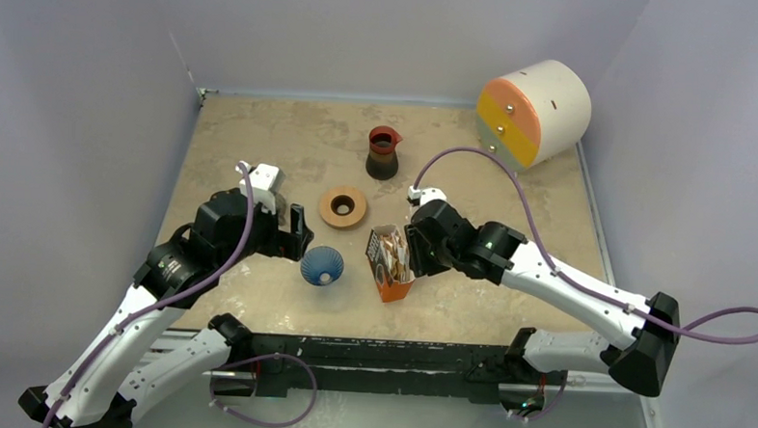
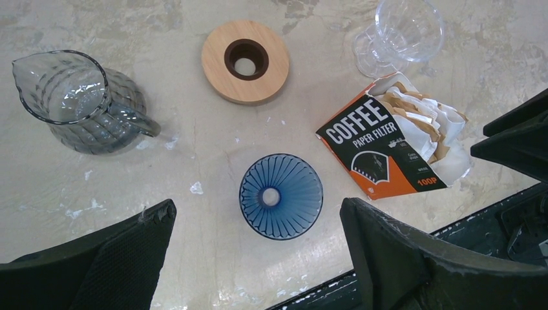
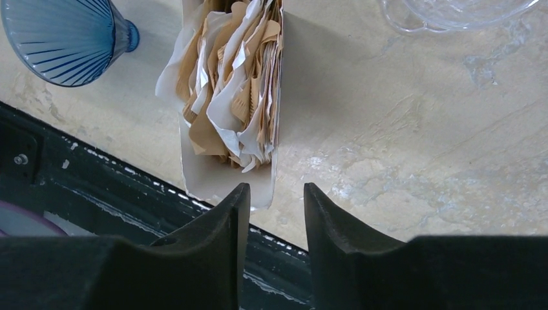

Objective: Place the coffee filter in the dripper
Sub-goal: Pick up the coffee filter holder from the center of the board.

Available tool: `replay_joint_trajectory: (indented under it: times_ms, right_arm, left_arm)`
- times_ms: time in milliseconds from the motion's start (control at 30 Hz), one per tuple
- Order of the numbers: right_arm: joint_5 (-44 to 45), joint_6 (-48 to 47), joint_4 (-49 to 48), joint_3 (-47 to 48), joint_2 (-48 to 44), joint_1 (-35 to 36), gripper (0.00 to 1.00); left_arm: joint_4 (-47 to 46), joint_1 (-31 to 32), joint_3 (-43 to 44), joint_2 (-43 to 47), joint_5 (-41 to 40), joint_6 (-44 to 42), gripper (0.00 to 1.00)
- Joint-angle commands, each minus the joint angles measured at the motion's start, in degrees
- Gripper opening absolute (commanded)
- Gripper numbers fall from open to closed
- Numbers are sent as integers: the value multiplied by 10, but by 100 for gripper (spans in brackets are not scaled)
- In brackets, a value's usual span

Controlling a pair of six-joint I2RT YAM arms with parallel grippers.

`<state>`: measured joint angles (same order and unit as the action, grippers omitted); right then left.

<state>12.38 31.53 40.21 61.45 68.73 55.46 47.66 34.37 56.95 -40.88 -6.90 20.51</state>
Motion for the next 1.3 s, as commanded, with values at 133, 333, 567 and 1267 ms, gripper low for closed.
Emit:
replay_joint_trajectory:
  times_ms: [133,333,567,1267]
  right_arm:
    - [-5,18,-26,-17,21,1,36]
    - [0,23,-36,-29,29,2,32]
    - [-20,30,-57,-42,36,2,26]
    - [-26,34,-59,-54,45,2,9]
  left_arm:
    - [-9,0,-1,-1,-11,-1,98]
    - [-9,1,-2,0,-11,-1,98]
    - [-9,1,-1,-1,-11,-1,98]
    - [-8,1,-2,2,-11,0,98]
